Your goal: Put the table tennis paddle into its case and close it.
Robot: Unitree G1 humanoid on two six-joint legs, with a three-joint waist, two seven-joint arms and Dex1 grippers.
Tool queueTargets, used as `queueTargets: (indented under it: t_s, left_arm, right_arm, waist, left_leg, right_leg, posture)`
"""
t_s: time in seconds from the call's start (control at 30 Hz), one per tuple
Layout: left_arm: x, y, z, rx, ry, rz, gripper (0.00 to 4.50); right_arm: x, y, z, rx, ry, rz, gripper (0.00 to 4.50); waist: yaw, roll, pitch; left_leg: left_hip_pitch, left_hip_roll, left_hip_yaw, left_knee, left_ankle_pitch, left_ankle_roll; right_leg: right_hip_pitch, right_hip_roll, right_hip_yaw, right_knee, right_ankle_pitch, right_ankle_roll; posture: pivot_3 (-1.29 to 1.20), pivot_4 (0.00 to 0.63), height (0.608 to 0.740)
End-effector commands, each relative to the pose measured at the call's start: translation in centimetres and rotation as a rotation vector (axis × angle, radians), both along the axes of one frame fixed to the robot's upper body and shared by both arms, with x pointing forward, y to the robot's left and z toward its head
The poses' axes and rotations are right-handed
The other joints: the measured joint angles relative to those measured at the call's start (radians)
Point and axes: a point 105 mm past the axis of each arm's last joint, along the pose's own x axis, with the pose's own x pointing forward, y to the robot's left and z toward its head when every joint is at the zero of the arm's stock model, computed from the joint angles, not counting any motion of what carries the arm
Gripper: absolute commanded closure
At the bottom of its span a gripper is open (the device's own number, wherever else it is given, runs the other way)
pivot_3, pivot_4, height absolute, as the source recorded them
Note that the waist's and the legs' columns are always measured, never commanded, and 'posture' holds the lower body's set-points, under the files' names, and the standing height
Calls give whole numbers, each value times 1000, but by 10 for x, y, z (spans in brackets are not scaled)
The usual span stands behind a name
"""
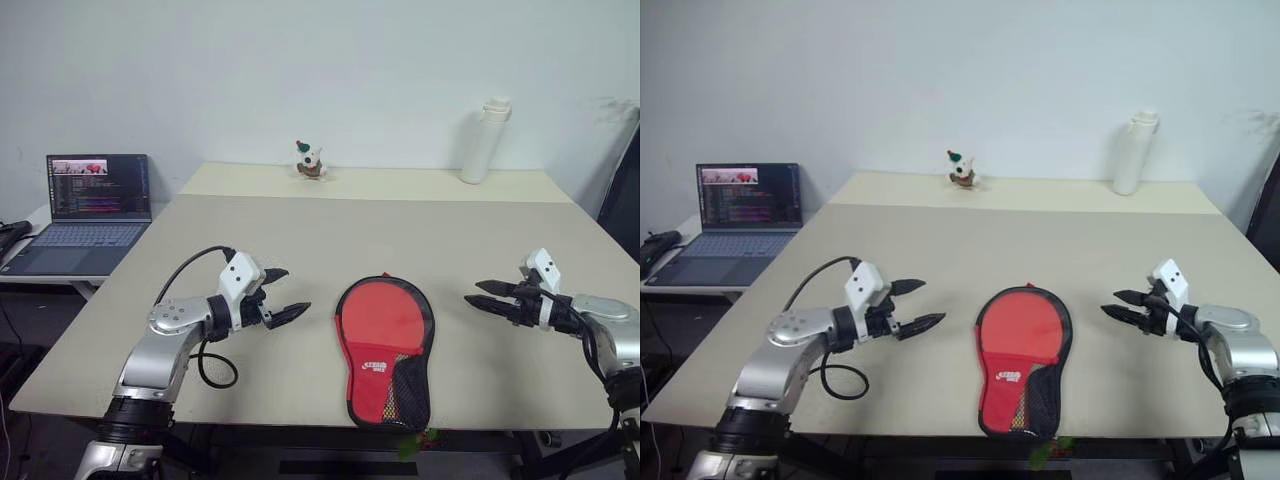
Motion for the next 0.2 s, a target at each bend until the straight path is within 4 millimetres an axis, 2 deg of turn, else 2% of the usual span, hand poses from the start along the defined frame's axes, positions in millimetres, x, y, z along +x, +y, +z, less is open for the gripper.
queueTargets:
  t_s: [0.03,0.2]
  left_arm:
    - [0,10,3,29,-22,32,0]
    - [4,20,2,16,-22,88,0]
  right_arm:
    - [-3,-5,30,-17,-93,6,1811]
    - [-8,-4,29,-31,-81,-7,1811]
  waist:
    - [0,1,1]
    - [0,1,1]
  left_leg:
    - [0,0,0,0,0,0]
    - [0,0,0,0,0,0]
  right_leg:
    - [0,0,0,0,0,0]
    - [0,0,0,0,0,0]
  posture:
    - [0,150,740]
    - [0,150,740]
